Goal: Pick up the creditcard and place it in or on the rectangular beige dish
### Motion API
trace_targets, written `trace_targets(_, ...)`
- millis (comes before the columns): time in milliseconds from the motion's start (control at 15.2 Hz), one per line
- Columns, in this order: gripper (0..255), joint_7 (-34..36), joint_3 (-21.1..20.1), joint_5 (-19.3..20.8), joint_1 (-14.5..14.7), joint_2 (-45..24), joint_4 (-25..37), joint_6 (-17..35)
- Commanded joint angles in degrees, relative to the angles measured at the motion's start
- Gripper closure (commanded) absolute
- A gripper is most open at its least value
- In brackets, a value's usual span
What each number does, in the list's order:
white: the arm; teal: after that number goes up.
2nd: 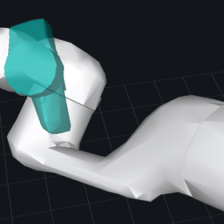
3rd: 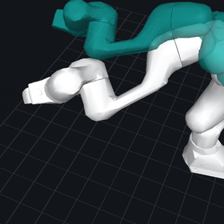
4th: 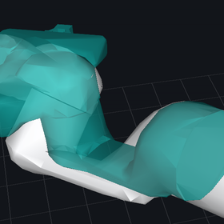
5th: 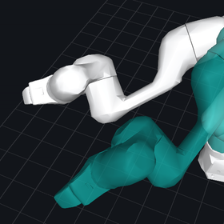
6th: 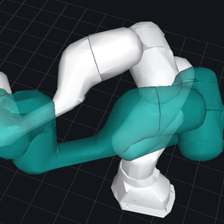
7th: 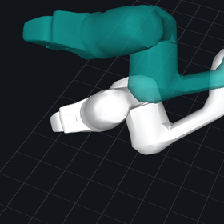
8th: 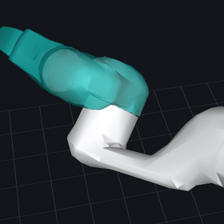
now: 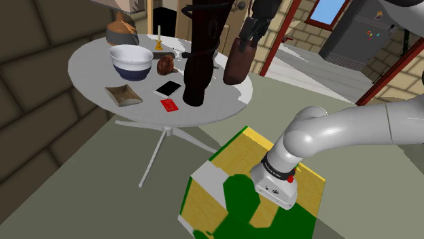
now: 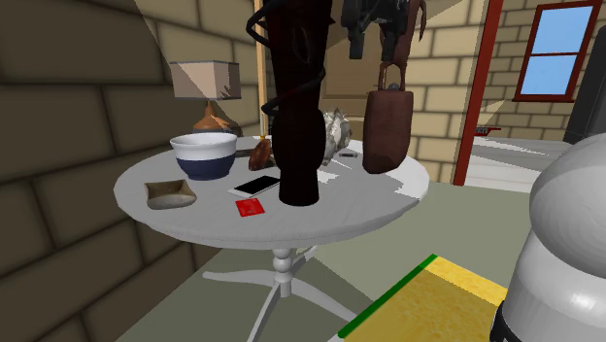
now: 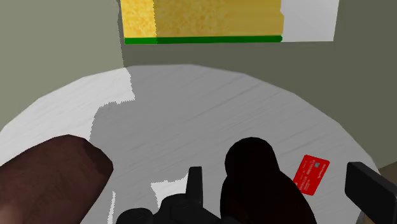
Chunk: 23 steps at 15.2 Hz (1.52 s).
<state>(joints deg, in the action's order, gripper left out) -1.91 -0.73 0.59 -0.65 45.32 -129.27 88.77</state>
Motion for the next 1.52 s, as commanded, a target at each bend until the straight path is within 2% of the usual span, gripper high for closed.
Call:
trace_targets(0, 0, 0.00, 0.00, 0.00, 0.00, 0.00, 0.00, 0.00)
trace_targets(528, 0, 10.20, -7.51, -3.01, 0.37, 2.41, -16.03, 21.50)
trace_targets(990, 0, 20.52, -16.22, -4.02, -0.63, -3.82, -24.11, 42.49)
trace_targets(1254, 0, 28.09, -22.95, -2.22, -3.86, -10.93, -25.65, 54.88)
trace_targets(1452, 0, 35.67, -29.81, 1.85, -9.17, -17.33, -25.18, 63.68)
